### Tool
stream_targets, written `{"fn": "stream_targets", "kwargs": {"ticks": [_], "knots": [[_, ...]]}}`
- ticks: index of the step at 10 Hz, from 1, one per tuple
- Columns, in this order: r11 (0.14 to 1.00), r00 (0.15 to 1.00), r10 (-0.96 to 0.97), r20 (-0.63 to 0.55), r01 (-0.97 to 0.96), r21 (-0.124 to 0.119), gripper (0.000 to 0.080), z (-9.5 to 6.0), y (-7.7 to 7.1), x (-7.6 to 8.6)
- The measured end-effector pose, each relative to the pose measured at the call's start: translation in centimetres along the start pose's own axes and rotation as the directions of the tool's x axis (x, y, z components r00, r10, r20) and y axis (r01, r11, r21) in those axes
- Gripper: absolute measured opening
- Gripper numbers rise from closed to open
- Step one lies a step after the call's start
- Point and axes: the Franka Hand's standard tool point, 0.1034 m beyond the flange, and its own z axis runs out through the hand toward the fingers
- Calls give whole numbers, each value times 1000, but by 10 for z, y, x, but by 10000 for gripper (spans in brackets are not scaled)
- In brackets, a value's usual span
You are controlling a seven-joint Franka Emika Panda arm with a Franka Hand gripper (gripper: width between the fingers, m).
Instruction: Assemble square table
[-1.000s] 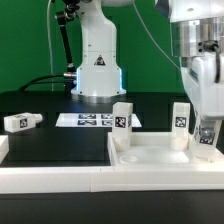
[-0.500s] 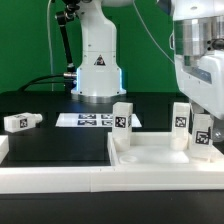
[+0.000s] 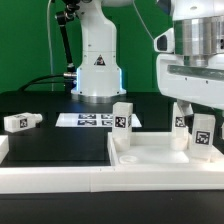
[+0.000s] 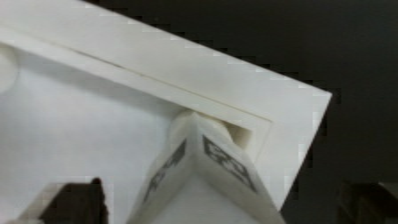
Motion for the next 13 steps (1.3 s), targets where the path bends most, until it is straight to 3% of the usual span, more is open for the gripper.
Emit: {"fn": "stream_targets", "kwargs": {"ticks": [1, 3, 5, 7, 9, 11, 12, 13], "knots": [[988, 988, -153, 0, 153, -37, 649, -2, 4, 1], [877, 878, -478, -12, 476, -67, 649, -3, 4, 6], [798, 801, -599, 3, 597, -81, 649, -6, 4, 6], [707, 710, -704, 12, 703, -78, 649, -7, 4, 5], [681, 683, -730, 13, 729, -77, 649, -8, 3, 5], [681, 684, -729, 13, 728, -78, 350, -7, 3, 6], [691, 693, -720, 12, 719, -77, 350, -7, 3, 6], [702, 704, -710, 11, 708, -78, 288, -7, 3, 6]]}}
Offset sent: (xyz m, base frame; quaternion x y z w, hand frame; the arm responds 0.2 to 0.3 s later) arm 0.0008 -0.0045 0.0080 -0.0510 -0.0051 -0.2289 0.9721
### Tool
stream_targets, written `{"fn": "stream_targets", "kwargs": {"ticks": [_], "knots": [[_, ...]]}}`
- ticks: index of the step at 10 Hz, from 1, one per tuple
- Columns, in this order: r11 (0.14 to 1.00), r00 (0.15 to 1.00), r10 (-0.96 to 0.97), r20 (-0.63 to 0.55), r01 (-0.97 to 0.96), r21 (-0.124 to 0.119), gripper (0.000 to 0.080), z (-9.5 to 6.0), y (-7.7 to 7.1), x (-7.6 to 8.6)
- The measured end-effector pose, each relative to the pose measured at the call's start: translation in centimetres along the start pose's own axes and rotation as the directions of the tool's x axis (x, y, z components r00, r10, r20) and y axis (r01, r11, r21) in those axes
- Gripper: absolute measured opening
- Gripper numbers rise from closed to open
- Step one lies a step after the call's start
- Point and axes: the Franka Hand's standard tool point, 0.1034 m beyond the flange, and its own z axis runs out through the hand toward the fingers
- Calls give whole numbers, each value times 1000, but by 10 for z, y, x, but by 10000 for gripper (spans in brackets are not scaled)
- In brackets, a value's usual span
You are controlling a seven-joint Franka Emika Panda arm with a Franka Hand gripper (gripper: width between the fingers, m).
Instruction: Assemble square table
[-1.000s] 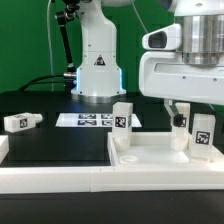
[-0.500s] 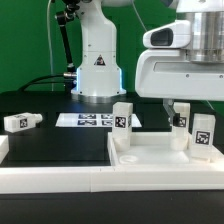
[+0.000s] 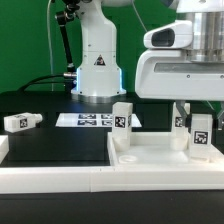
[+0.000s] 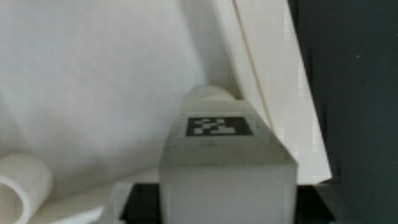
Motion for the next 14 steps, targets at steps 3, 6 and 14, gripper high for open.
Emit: {"fn": "stream_targets", "kwargs": {"ticks": [3, 6, 14], "knots": [[991, 991, 135, 0, -135, 1, 288, 0, 0, 0], [881, 881, 472, 6, -472, 5, 288, 1, -1, -1], [363, 363, 931, 42, -932, 24, 290, 2, 2, 0]]}}
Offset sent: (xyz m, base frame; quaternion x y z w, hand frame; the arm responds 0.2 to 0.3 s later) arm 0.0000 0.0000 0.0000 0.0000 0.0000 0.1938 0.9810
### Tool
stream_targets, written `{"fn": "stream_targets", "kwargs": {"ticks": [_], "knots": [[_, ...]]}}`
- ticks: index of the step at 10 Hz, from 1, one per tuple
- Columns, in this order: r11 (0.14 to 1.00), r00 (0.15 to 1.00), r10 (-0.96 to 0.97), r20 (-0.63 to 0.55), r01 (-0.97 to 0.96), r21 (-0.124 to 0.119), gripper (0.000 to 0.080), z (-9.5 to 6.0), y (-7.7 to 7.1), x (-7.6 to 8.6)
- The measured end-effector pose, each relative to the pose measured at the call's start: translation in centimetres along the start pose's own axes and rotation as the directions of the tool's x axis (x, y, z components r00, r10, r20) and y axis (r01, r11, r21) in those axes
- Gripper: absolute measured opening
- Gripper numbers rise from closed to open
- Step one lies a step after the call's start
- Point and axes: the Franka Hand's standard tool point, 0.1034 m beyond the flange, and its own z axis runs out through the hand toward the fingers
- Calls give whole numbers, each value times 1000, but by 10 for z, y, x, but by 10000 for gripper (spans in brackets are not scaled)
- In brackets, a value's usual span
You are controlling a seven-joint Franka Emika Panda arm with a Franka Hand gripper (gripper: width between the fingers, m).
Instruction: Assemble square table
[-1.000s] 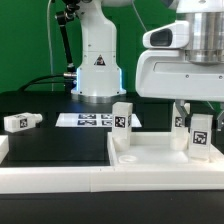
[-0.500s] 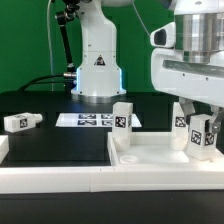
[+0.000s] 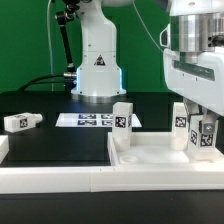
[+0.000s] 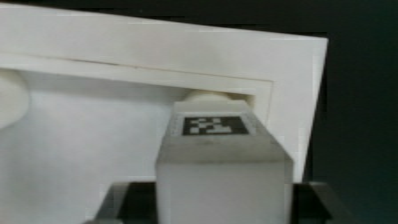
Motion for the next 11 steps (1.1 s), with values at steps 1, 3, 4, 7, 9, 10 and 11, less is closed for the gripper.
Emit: {"fn": "stream_targets", "kwargs": {"ticks": [1, 3, 4, 7, 9, 10, 11], "knots": [[999, 999, 50, 0, -50, 1, 290, 0, 0, 0], [989, 989, 145, -2, -145, 1, 290, 0, 0, 0], [987, 987, 159, -4, -159, 4, 290, 0, 0, 0], [936, 936, 351, 3, -351, 17, 290, 0, 1, -1], [935, 935, 355, 13, -355, 14, 290, 1, 1, -2], [944, 944, 329, 12, -330, 13, 397, 2, 1, -2], [954, 954, 299, 11, -299, 14, 544, 2, 1, -1]]}}
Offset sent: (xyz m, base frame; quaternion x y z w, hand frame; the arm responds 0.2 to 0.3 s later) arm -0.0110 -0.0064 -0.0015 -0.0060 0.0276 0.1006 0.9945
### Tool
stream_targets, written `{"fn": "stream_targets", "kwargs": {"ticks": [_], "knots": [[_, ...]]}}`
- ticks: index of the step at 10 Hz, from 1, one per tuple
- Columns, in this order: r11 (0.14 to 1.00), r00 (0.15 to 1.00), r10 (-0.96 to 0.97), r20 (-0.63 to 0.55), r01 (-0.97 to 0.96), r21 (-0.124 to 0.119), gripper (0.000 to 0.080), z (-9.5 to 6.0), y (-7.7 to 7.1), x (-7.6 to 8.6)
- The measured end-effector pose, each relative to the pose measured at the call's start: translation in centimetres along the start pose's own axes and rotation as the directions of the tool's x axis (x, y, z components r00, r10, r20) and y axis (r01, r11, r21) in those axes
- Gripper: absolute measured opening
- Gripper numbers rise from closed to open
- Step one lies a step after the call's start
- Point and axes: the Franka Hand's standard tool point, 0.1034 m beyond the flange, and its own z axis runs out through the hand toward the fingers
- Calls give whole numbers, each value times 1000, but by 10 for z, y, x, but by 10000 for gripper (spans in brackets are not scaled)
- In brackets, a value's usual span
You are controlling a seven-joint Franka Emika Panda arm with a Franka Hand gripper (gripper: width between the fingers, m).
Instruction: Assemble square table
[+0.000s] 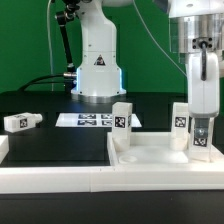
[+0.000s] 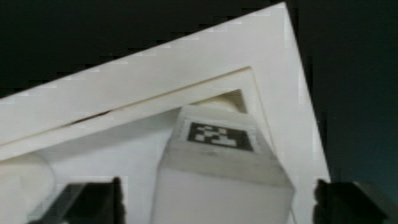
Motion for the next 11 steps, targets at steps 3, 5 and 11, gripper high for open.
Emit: {"fn": "stream_targets", "kwargs": {"ticks": [3, 5, 11], "knots": [[970, 970, -242, -11, 242, -22, 643, 1, 3, 2], [923, 923, -385, -8, 385, -22, 648, 1, 3, 3], [643, 643, -766, -25, 764, -47, 649, 4, 9, -5]]}}
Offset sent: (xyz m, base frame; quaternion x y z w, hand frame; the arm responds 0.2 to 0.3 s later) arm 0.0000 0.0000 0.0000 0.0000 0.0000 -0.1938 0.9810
